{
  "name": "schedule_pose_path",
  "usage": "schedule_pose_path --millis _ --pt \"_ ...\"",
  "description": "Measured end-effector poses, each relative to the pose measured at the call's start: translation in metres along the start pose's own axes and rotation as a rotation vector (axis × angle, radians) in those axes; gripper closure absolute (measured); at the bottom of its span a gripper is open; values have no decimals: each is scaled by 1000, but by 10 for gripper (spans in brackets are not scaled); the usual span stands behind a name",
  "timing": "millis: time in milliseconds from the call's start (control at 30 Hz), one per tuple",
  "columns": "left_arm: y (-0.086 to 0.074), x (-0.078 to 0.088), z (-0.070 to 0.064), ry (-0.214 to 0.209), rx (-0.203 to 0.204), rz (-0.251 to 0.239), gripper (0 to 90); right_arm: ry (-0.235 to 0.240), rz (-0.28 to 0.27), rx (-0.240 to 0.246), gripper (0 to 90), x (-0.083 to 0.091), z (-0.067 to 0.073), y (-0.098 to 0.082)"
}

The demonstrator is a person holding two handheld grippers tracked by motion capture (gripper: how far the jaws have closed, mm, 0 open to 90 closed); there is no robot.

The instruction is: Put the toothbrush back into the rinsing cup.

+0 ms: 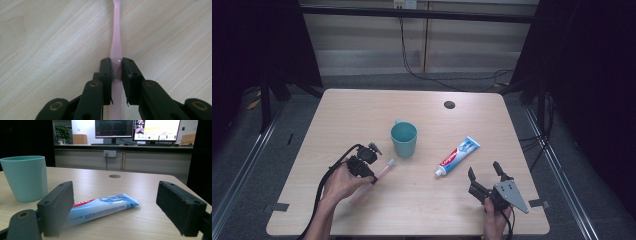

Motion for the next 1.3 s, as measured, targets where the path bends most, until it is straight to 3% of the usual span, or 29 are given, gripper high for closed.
schedule_pose_path --millis 433,1000,1133,1167,1300 --pt "3 10 -7 -40 0 -54 787 0 0 -1 140 0 0 0" --pt "6 35 -19 -106 2 -196 787 -1 0 -2 140 0 0 0" --pt "7 37 -20 -132 11 -231 788 -1 0 -1 140 0 0 0" --pt "8 39 -20 -143 36 -248 787 -1 0 -1 140 0 0 0" --pt "9 43 -19 -148 52 -280 787 -1 -1 -1 140 0 0 0"
Point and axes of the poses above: each handheld gripper's, and its own axes: x roughly backward along the jaws, y roughly out of its top, z roughly to its left, the point moved 9 cm from there along -x, roughly forward along the jaws, and after that the axes turned 3 degrees about -z, right-handed, at the moved point
